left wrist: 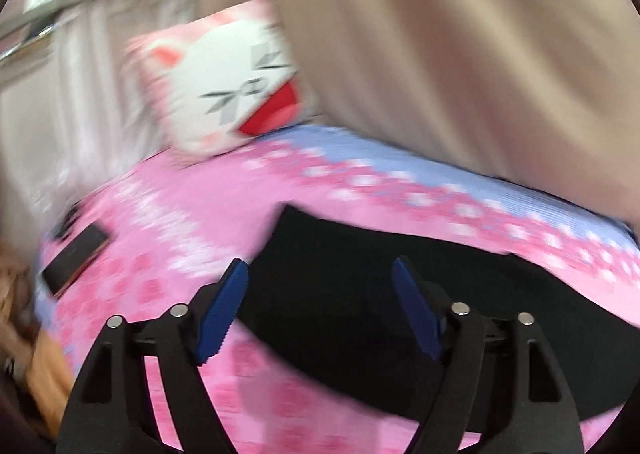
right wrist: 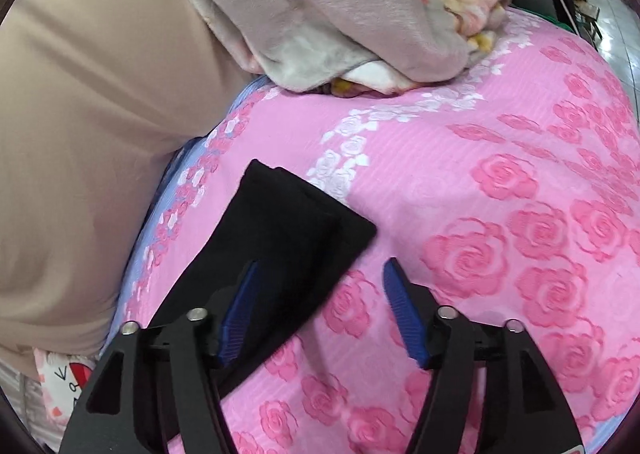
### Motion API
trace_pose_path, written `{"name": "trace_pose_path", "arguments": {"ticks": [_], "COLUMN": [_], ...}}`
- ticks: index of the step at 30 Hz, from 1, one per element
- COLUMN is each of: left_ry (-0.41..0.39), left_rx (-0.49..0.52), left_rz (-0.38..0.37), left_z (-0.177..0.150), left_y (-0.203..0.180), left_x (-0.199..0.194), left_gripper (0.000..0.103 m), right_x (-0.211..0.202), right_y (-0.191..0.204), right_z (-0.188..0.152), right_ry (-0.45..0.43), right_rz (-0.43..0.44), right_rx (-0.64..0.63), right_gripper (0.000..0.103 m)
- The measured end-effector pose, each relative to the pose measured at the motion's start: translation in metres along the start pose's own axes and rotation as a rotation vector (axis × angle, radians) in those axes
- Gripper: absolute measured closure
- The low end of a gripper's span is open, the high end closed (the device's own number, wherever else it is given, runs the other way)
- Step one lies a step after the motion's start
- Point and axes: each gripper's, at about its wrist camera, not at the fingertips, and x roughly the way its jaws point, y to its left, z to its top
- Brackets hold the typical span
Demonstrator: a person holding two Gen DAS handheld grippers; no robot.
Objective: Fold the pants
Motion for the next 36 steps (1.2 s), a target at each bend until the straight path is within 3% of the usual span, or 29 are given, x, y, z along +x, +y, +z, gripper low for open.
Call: {"name": "trace_pose_path", "arguments": {"ticks": [1,4,6,7,8,11,15,24,31,36], "left_ry": [0.007,0.036,0.055,0.069,0.088,0.12,0.136,0.137,0.102,0.077], "left_rx": [0.025,0.096,0.129,0.139,0.146,0.151,0.156,0.126,0.115,0.097], "left_rz": [-0.033,-0.122,-0.148,-0.163,-0.189,-0.224,-0.245,-0.276,-0.255,-0.237], "left_z": [0.0,-0.011,-0.019,-0.024,-0.028,-0.038,-0.05,-0.055,-0.056,-0.051], "left_y": [-0.016,-0.062,-0.081,-0.089,-0.096,-0.108,-0.111,-0.095,-0.068,-0.043], "left_x": [0.001,0.006,0.01,0.012,0.014,0.017,0.018,0.022,0.019,0.017], "left_gripper": [0.025,0.023,0.023,0.023,0.023,0.023,0.023,0.023,0.023,0.021], "right_x": [0.003,0.013,0.019,0.022,0.026,0.025,0.007,-0.032,-0.031,-0.026], "right_y": [0.004,0.012,0.013,0.012,0.009,0.008,0.036,0.189,0.315,0.365], "right_z": [0.002,0.007,0.01,0.01,0.011,0.007,-0.001,-0.034,-0.107,-0.16], "right_ry": [0.0,-0.007,-0.02,-0.015,0.004,-0.01,-0.036,-0.033,0.057,0.145], "right_rz": [-0.002,0.007,0.02,0.038,0.073,0.116,0.194,0.363,0.464,0.487], "right_rx": [-0.008,-0.028,-0.023,-0.016,0.008,0.043,0.0,-0.302,-0.574,-0.695], "right_gripper": [0.029,0.028,0.043,0.071,0.082,0.085,0.085,0.085,0.085,0.085]}}
